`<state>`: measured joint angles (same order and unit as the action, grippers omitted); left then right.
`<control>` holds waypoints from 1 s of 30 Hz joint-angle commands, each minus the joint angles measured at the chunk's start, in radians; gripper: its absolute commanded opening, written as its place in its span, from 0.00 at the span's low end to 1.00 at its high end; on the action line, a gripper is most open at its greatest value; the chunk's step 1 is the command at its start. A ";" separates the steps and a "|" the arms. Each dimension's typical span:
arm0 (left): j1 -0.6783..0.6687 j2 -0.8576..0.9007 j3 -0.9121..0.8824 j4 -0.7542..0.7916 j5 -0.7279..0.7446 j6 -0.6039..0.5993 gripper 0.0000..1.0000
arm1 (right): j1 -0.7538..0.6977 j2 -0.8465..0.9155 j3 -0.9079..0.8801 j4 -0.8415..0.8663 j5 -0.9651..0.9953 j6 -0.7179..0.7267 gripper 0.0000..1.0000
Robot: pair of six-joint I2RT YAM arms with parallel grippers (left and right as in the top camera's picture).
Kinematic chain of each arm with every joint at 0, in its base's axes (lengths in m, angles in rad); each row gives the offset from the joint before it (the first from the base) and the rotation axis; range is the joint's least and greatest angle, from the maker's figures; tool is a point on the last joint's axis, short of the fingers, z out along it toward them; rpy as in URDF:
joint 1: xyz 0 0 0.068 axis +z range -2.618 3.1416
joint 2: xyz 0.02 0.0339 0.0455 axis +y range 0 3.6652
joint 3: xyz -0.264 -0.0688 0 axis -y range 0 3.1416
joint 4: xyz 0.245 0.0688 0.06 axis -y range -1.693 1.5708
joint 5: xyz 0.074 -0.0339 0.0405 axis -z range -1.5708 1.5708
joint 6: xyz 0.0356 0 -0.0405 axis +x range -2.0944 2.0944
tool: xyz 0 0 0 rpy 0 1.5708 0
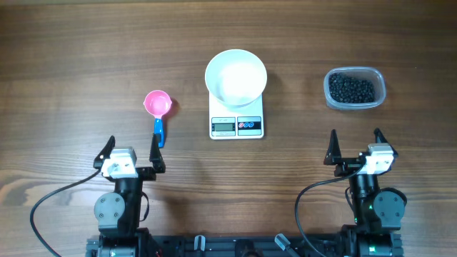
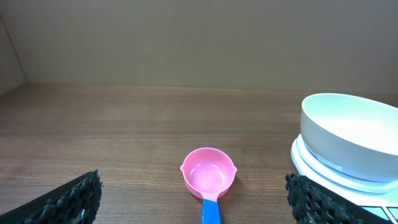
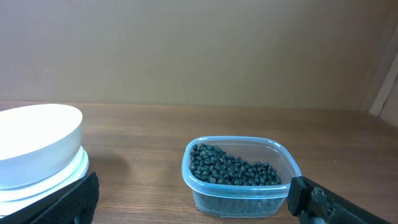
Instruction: Scoop item into bowl and weigh 150g on scale
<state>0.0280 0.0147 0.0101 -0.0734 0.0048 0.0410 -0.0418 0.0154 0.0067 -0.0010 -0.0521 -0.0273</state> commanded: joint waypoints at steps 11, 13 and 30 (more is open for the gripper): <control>-0.004 -0.008 -0.005 0.004 0.090 -0.016 1.00 | 0.005 -0.008 -0.002 0.001 -0.008 0.008 1.00; -0.004 -0.008 -0.005 0.018 0.203 -0.045 1.00 | 0.005 -0.008 -0.002 0.001 -0.008 0.008 1.00; 0.045 0.021 0.346 0.197 0.799 -0.378 1.00 | 0.005 -0.008 -0.002 0.001 -0.008 0.008 1.00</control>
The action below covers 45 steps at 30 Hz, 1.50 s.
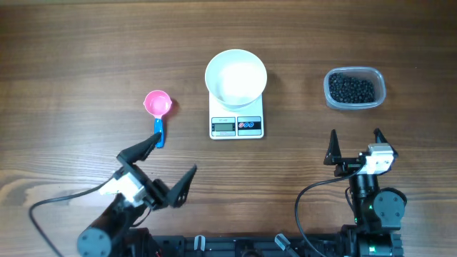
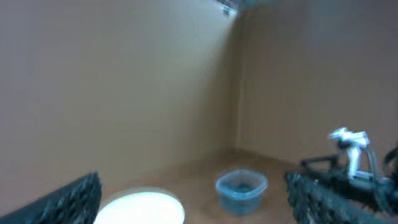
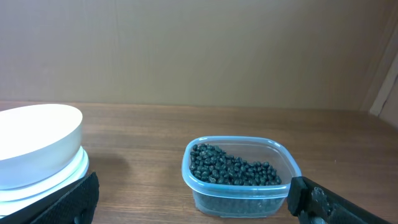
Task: Scoop item into bowl and weigh 150g on scale
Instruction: 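Move the left gripper to the blue handle of the pink scoop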
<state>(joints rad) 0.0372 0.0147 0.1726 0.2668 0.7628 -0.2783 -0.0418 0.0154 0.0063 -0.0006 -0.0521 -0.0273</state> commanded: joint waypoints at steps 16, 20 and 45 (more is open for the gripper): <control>0.129 0.653 0.718 -0.982 -0.072 -0.042 1.00 | 0.005 -0.008 -0.001 0.001 -0.008 0.008 1.00; 0.129 0.838 0.738 -1.020 -0.216 -0.082 0.99 | 0.005 -0.008 -0.001 0.001 -0.008 0.008 1.00; 0.129 1.712 0.737 -0.829 -0.347 0.253 0.95 | 0.005 -0.008 -0.001 0.001 -0.008 0.008 1.00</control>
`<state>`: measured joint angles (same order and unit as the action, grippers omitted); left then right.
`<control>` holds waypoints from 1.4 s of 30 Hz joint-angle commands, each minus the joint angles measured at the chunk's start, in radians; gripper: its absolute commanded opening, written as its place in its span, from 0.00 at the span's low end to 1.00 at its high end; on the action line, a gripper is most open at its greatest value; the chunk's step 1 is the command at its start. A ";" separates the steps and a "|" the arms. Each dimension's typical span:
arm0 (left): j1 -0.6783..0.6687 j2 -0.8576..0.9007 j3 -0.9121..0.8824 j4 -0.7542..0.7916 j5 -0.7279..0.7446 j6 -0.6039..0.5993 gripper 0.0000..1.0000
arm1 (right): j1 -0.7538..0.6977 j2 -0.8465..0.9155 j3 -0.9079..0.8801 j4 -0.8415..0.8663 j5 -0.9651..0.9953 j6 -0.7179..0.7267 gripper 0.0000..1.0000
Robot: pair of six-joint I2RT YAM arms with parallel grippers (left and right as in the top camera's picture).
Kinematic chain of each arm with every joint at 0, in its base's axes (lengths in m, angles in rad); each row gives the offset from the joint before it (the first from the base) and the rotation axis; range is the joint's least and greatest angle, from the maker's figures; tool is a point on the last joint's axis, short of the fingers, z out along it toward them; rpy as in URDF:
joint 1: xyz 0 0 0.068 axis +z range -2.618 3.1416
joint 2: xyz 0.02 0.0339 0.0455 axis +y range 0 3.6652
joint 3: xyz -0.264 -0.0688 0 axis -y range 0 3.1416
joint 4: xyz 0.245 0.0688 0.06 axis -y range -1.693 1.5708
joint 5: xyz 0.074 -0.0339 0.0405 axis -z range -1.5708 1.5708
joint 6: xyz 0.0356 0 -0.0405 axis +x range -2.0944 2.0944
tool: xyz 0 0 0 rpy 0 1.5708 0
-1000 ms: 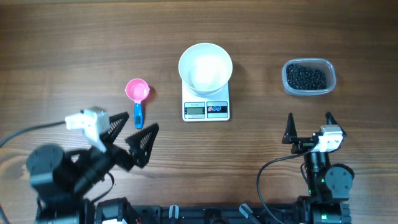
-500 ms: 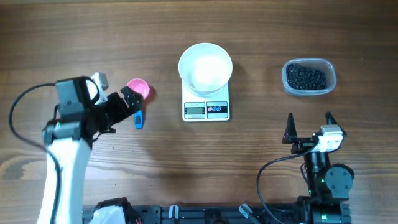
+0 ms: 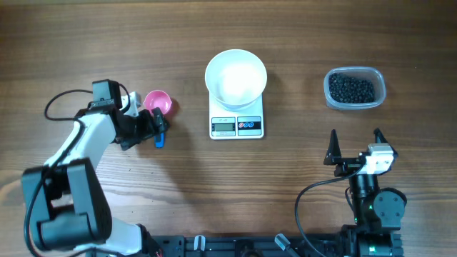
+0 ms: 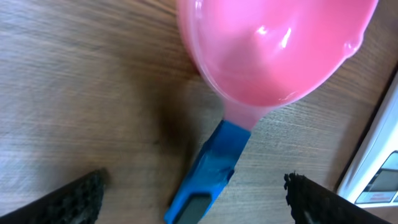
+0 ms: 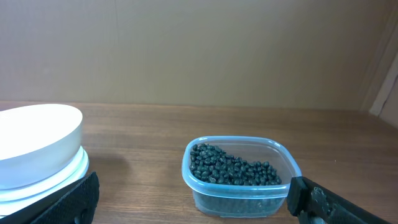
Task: Scoop item into bowl and weigh 150g on scale
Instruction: 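Move the left gripper to the blue handle of the pink scoop, then grasp the blue handle with the left gripper and lift the scoop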
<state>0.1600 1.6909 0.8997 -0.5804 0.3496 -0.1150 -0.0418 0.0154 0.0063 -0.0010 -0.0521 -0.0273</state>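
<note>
A pink scoop (image 3: pixel 158 103) with a blue handle (image 3: pixel 159 134) lies on the table left of the scale (image 3: pixel 236 123). The white bowl (image 3: pixel 235 76) stands empty on the scale. My left gripper (image 3: pixel 148 128) is open and low over the scoop. In the left wrist view the blue handle (image 4: pixel 210 171) lies between the two black fingertips (image 4: pixel 68 199), with the pink cup (image 4: pixel 270 50) just ahead. A clear tub of black beans (image 3: pixel 354 88) sits at the right. My right gripper (image 3: pixel 355 153) stands open at the front, facing the tub (image 5: pixel 239 177).
The wooden table (image 3: pixel 86 43) carries only these things. The scale's edge (image 4: pixel 379 168) shows at the right of the left wrist view. The left arm's cable (image 3: pixel 61 100) loops near its elbow. The bowl (image 5: pixel 34 140) stands left of the tub in the right wrist view.
My left arm was low at the table's front with its camera turned across the table. It now reaches out left, gripper open with the scoop handle between its fingers. The right arm has not moved.
Both grippers first stood open at the front edge, the left facing the scoop and the right facing the bean tub. Then the left arm was turned sideways at the front. Now it is down at the scoop handle, still open; scoop, bowl and tub have not moved.
</note>
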 commanded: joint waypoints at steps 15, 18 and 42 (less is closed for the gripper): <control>0.006 0.092 0.009 0.042 0.144 0.179 0.65 | 0.005 -0.008 -0.001 0.001 -0.008 0.008 1.00; 0.006 0.101 0.009 0.042 0.150 0.183 0.56 | 0.005 -0.008 -0.001 0.001 -0.008 0.008 1.00; 0.006 0.142 0.010 0.085 0.151 0.190 0.32 | 0.005 -0.008 -0.001 0.001 -0.008 0.008 1.00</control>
<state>0.1658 1.8019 0.9211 -0.4992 0.5331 0.0631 -0.0418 0.0154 0.0063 -0.0010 -0.0521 -0.0273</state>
